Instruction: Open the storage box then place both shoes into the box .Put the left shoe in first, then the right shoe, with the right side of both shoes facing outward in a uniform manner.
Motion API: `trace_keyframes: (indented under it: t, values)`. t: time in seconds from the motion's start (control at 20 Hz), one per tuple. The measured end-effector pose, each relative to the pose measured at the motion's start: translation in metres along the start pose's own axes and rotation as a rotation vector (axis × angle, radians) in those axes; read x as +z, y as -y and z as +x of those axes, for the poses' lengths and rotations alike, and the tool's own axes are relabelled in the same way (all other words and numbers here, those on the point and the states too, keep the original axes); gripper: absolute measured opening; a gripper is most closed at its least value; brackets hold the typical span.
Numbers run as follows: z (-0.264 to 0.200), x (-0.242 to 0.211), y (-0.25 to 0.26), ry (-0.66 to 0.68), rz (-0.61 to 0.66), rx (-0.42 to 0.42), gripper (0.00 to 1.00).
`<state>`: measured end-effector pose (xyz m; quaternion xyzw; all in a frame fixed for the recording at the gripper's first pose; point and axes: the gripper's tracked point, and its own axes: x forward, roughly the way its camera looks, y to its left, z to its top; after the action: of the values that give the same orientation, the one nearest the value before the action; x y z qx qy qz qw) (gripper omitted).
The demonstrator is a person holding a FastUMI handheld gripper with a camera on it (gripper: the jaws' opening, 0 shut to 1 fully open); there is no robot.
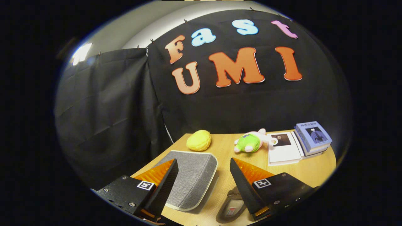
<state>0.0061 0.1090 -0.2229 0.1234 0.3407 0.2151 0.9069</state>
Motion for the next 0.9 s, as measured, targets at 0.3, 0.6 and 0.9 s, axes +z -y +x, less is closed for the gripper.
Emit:
trace_keyframes:
  t: [0.3,0.6,0.9]
  values:
    - [0.039,-0.05,-0.008,-0.208,0.106,0.094,0.98]
    - [0.065,-0.082,-0.019,-0.338,0.289,0.182,0.97]
    - [0.082,-0.112,-0.022,-0.426,0.361,0.232,0.97]
